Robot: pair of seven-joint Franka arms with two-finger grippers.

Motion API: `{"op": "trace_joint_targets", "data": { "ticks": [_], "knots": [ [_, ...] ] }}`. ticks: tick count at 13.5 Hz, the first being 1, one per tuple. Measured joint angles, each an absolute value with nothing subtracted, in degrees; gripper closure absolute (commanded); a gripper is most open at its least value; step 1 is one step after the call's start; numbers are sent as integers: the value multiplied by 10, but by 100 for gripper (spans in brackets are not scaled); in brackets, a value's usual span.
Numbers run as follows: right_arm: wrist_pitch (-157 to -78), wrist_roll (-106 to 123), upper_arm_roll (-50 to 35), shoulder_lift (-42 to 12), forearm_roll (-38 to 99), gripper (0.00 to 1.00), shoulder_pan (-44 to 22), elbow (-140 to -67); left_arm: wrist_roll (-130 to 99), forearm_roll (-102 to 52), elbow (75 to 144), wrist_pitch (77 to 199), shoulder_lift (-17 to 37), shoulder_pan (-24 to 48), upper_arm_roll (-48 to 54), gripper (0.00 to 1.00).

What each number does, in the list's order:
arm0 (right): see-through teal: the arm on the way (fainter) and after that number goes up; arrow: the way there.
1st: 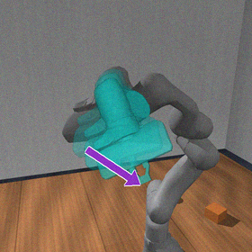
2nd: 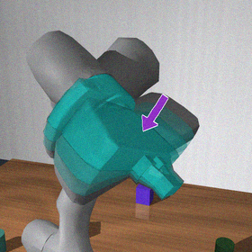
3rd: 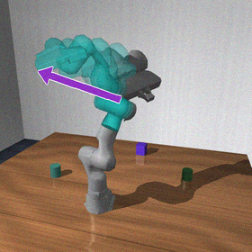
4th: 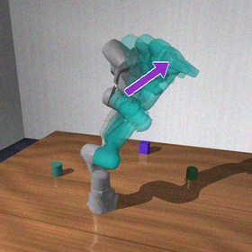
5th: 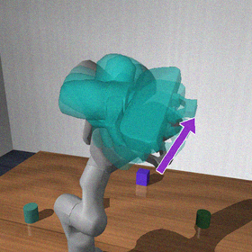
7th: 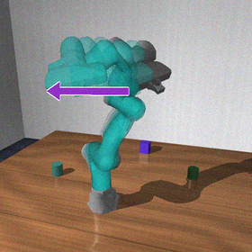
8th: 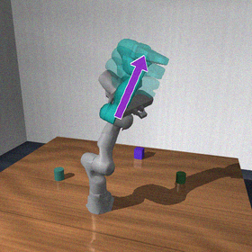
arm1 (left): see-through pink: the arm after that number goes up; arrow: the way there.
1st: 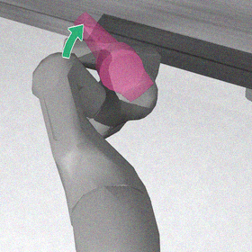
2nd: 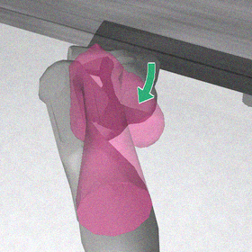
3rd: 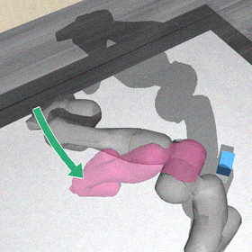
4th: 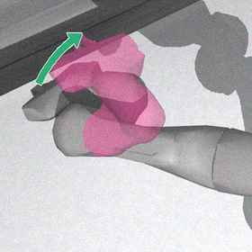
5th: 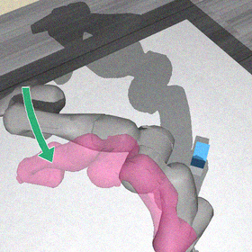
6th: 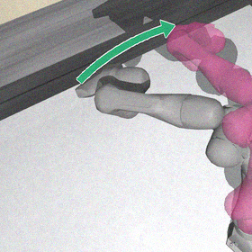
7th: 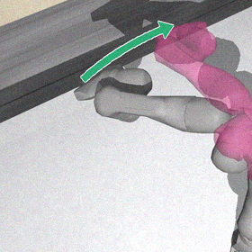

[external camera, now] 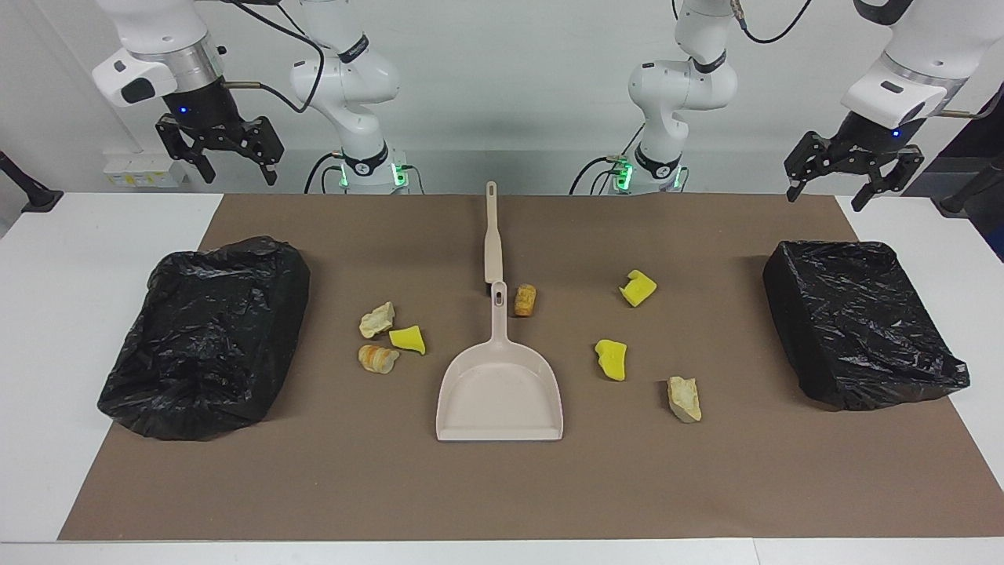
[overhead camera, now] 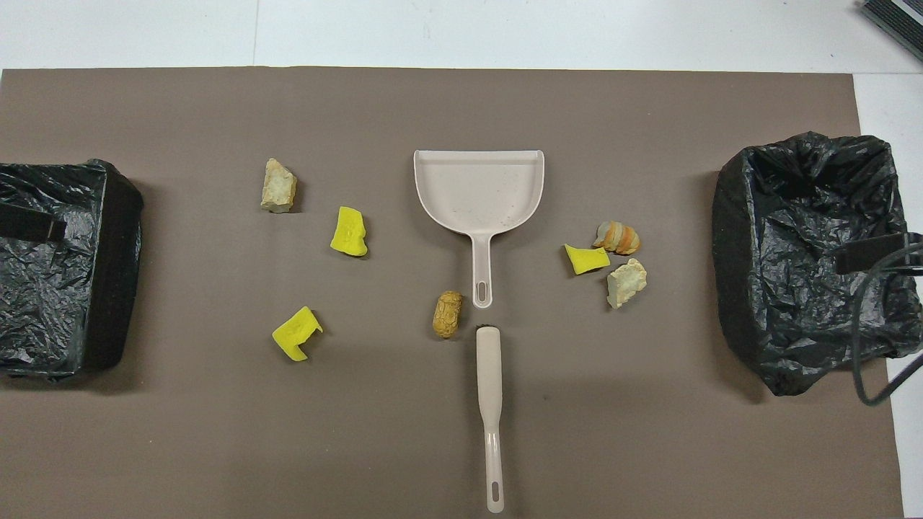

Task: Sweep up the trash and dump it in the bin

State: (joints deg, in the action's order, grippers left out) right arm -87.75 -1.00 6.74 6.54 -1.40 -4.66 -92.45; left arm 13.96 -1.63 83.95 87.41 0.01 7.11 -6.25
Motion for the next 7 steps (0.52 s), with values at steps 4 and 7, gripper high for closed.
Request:
{"op": "trace_joint_targets", "data": {
  "ticks": [4, 7],
  "knots": [
    [-878, -10, 67, 65, -14, 0, -47, -925, 122, -17, 848, 875, -2, 96, -58, 0],
    [-878, -10, 67, 65, -14, 0, -47, -925, 78, -17, 893, 889, -23, 152, -56, 0]
  ]
}}
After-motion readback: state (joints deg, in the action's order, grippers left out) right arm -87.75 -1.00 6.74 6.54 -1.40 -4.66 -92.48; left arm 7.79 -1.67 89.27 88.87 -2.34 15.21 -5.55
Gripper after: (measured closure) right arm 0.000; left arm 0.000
